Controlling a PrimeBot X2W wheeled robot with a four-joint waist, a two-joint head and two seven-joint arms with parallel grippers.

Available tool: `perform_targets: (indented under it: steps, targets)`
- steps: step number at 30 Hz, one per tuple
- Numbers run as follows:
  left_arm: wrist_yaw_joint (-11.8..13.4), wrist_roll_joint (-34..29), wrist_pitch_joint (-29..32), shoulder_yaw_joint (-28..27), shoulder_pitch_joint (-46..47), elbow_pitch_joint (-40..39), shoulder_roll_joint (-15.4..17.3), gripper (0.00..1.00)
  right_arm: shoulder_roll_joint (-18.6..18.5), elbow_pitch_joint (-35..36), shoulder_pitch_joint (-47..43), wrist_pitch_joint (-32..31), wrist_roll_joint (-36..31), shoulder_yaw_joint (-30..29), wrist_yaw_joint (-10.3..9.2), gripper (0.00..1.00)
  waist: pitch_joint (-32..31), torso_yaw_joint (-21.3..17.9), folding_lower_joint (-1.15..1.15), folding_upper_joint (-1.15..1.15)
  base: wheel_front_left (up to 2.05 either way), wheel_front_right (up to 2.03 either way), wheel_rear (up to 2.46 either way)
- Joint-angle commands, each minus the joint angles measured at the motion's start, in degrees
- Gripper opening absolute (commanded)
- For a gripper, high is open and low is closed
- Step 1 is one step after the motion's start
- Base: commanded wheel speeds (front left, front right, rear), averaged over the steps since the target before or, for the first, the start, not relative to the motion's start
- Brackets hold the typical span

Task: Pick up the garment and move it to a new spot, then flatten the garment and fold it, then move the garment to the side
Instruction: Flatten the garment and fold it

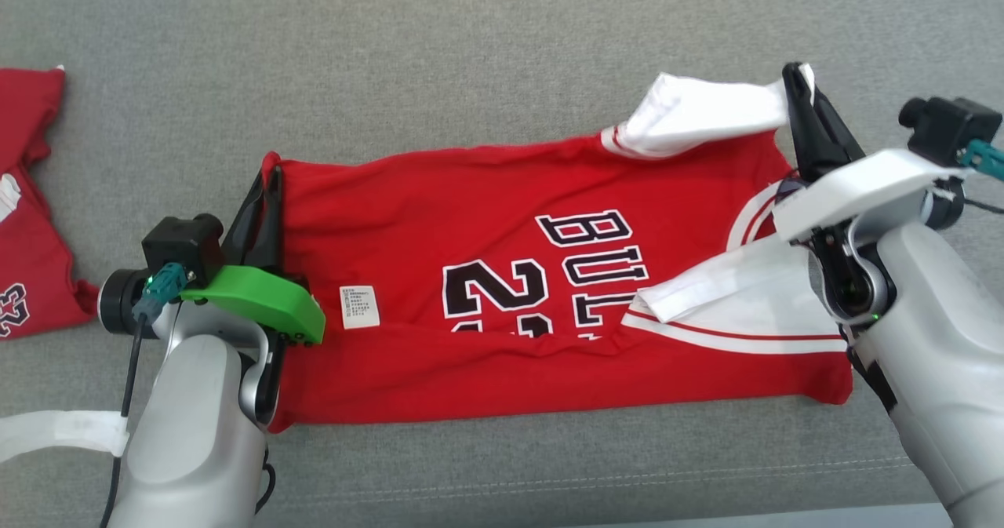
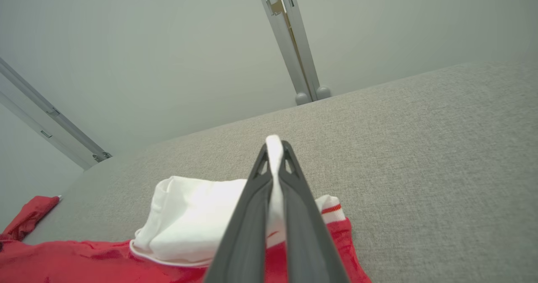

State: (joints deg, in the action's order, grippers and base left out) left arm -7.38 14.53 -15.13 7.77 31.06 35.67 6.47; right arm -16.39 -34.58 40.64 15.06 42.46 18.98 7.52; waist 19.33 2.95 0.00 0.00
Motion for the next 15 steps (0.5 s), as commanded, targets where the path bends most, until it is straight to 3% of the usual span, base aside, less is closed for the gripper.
perform_targets:
  steps: [1,15]
  targets:
    - [-0.1,-0.2,0.0,0.1,-1.4,-1.1,0.6,0.00,-1.2,1.7,-2.3,0.2,1.7,0.7,-0.06,0.00,-1.9,-1.1,0.00,0.00,0.00,0.00,0.00]
    - [-0.1,1.8,0.0,-0.3,-10.4,-5.7,0.8,0.00,-7.4,12.0,-14.0,0.2,13.1,9.1,-0.05,0.00,-7.0,-1.5,0.00,0.00,0.00,0.00,0.00]
